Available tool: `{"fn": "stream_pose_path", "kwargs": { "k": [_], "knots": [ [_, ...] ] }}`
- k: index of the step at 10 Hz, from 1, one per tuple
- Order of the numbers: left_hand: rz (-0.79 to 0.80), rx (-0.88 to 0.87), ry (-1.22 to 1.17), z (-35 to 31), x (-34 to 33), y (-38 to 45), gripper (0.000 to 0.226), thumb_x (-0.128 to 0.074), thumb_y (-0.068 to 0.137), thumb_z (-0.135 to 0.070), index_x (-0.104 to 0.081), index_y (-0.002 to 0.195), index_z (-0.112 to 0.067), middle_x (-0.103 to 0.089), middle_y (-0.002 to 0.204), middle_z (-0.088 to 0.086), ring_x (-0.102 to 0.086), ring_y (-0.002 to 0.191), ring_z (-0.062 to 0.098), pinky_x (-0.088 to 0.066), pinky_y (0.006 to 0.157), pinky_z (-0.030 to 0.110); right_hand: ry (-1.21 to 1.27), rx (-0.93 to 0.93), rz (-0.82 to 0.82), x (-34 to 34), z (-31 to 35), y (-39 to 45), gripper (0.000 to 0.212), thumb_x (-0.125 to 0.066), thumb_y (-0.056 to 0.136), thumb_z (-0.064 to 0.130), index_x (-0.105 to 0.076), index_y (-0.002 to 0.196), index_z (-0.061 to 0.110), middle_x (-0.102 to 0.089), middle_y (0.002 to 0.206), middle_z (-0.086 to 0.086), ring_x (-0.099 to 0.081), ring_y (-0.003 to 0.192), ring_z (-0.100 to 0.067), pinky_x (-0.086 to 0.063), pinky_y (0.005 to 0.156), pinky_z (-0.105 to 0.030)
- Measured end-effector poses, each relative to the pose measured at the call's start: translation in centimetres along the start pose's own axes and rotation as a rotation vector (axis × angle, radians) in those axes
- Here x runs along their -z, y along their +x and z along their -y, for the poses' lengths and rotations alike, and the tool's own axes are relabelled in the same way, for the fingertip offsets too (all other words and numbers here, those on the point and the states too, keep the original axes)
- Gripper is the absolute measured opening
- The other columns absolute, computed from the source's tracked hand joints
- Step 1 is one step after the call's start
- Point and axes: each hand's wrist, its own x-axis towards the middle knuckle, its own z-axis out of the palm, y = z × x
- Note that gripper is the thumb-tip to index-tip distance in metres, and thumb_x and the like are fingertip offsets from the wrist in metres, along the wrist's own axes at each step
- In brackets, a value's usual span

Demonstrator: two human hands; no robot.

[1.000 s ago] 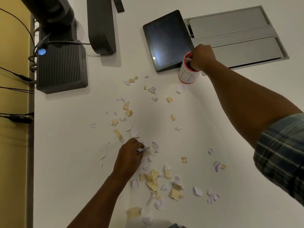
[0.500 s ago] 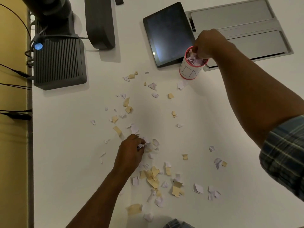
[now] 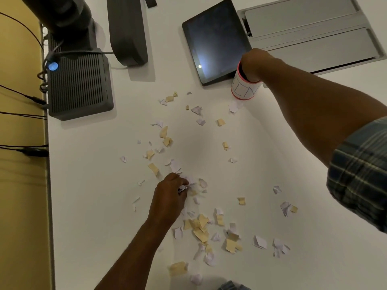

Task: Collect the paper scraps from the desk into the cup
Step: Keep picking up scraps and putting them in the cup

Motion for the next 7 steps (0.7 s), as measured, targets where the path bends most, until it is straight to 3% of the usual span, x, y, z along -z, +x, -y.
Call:
{"fn": "stream_pose_path", "kwargs": {
  "k": [1,2,3,4,5,6,7],
  "knots": [
    [-0.013,-0.011,-0.010,-0.5,0.2,0.1,0.018,-0.075,0.077,-0.012,-0.072,0.095,-0.010,-0.070,0.096,0.002,-0.061,0.080,0.005,-0.050,0.077,0.014,-0.042,-0.074,0.066,1.5,0.2,-1.1,0.038,-0.064,0.087,0.011,-0.055,0.121,-0.003,-0.059,0.117,-0.023,-0.056,0.110,-0.040,-0.046,0.088,-0.043],
    [-0.040,-0.017,-0.054,-1.3,1.0,0.9,0.016,-0.076,0.075,-0.008,-0.072,0.091,-0.010,-0.070,0.090,0.003,-0.063,0.078,0.009,-0.052,0.072,0.015,-0.001,-0.081,-0.011,2.4,-0.5,-1.7,0.044,-0.070,0.083,0.015,-0.055,0.120,-0.004,-0.061,0.106,-0.023,-0.059,0.099,-0.038,-0.048,0.087,-0.043],
    [-0.080,-0.034,-0.135,-2.4,2.2,2.5,0.015,-0.076,0.074,-0.006,-0.071,0.087,-0.012,-0.069,0.086,0.003,-0.064,0.075,0.010,-0.050,0.068,0.010,0.133,-0.105,-0.230,2.6,-1.2,-2.7,0.032,-0.069,0.084,0.015,-0.061,0.107,-0.006,-0.058,0.091,-0.021,-0.058,0.084,-0.033,-0.048,0.081,-0.039],
    [-0.071,0.039,-0.233,-4.2,3.3,4.9,0.015,-0.078,0.074,-0.013,-0.070,0.087,-0.016,-0.069,0.085,-0.003,-0.063,0.071,-0.001,-0.048,0.065,0.005,0.277,-0.138,-0.421,2.0,-1.6,-4.6,0.026,-0.068,0.086,0.018,-0.064,0.105,0.000,-0.066,0.101,-0.019,-0.064,0.091,-0.032,-0.051,0.083,-0.037],
    [-0.050,0.080,-0.306,-6.4,4.2,7.7,0.014,-0.078,0.074,-0.024,-0.070,0.086,-0.022,-0.069,0.083,-0.010,-0.063,0.074,-0.006,-0.048,0.064,0.003,0.518,-0.155,-0.677,-0.5,-1.8,-7.8,0.017,-0.063,0.087,0.026,-0.060,0.092,0.009,-0.063,0.094,-0.012,-0.060,0.082,-0.024,-0.052,0.074,-0.038],
    [-0.015,0.080,-0.432,-9.4,5.0,10.8,0.014,-0.079,0.073,-0.030,-0.071,0.084,-0.027,-0.071,0.083,-0.011,-0.065,0.077,0.000,-0.051,0.069,0.009,0.728,-0.242,-0.719,-5.2,-1.3,-12.5,0.019,-0.063,0.086,0.032,-0.057,0.091,0.014,-0.060,0.085,-0.006,-0.056,0.075,-0.021,-0.049,0.071,-0.040],
    [-0.030,0.003,-0.418,-12.8,5.2,14.5,0.015,-0.078,0.074,-0.027,-0.073,0.087,-0.022,-0.071,0.080,-0.007,-0.063,0.069,-0.002,-0.051,0.064,0.011,0.809,-0.250,-0.497,-10.5,-0.2,-17.2,0.026,-0.065,0.087,0.032,-0.059,0.108,0.018,-0.062,0.086,0.000,-0.059,0.078,-0.017,-0.050,0.074,-0.036]
  ]
}}
